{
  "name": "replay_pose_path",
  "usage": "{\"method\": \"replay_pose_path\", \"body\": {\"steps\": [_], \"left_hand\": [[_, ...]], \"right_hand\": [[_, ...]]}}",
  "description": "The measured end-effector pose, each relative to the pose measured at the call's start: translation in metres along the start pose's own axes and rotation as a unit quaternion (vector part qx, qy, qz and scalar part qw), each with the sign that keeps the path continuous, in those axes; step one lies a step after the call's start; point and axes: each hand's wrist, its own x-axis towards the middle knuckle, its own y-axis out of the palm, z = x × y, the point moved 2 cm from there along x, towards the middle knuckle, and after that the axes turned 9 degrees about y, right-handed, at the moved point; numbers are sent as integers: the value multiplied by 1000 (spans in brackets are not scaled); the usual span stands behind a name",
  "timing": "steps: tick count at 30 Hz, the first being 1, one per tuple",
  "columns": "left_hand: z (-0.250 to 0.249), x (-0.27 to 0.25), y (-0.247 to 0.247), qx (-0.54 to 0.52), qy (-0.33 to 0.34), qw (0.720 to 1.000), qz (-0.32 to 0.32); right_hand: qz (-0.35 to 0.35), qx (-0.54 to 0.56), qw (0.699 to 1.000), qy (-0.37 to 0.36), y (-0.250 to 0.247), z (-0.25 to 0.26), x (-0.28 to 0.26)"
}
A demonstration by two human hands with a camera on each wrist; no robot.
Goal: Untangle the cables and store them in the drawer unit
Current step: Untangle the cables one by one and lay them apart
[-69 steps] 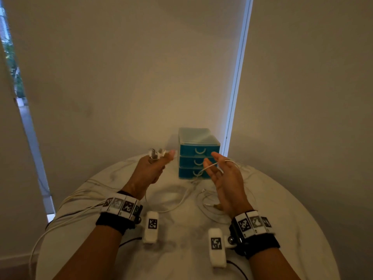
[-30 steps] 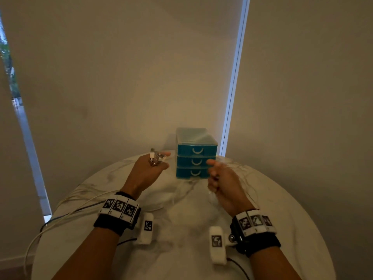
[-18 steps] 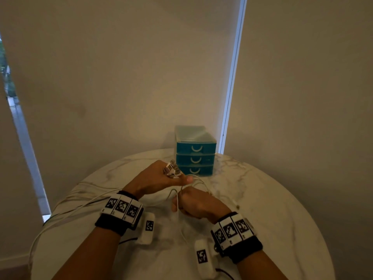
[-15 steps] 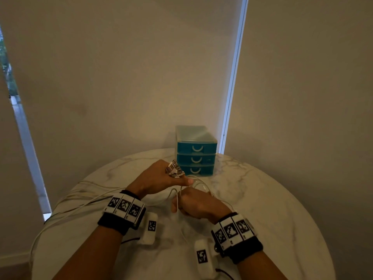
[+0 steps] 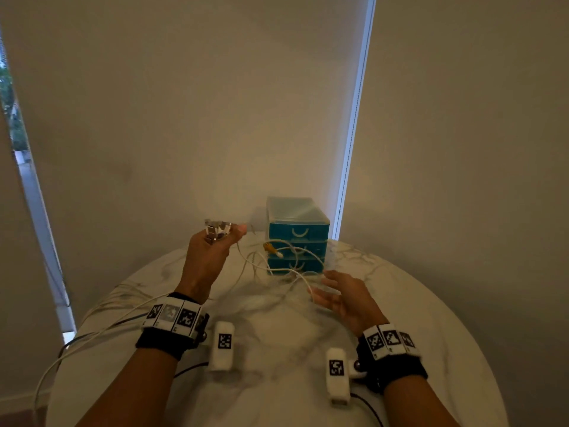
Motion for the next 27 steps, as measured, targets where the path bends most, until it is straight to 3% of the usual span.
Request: {"method": "replay_pose_path", "body": {"steps": [4,7,9,10,13,16,18,21,24,27], "left_hand": [[-3,4,-7,-71,14,997,-28],[-7,3,-7,-65,15,998,21],[-10,-2,-1,-36,22,996,72],[-11,-4,2,-23,26,995,96],[-13,-11,9,-2,32,989,143],[-11,-6,7,-7,24,995,96],[-4,2,-4,-44,1,999,9],[1,12,-19,-115,-10,991,-63],[-2,10,-17,-112,-10,993,-39],[-8,3,-7,-77,-12,997,10]], "right_hand": [[-99,-54,993,-39,-7,0,10],[-164,-172,950,-203,0,5,8],[-151,-229,906,-322,13,9,0],[-119,-245,897,-347,20,9,-4],[-3,-293,908,-299,38,-6,-3],[30,-314,912,-261,38,-19,2],[32,-250,939,-234,32,-14,2],[-57,-155,968,-190,15,1,0],[-135,-110,955,-242,12,12,-10],[-9,-199,939,-279,43,16,-33]]}}
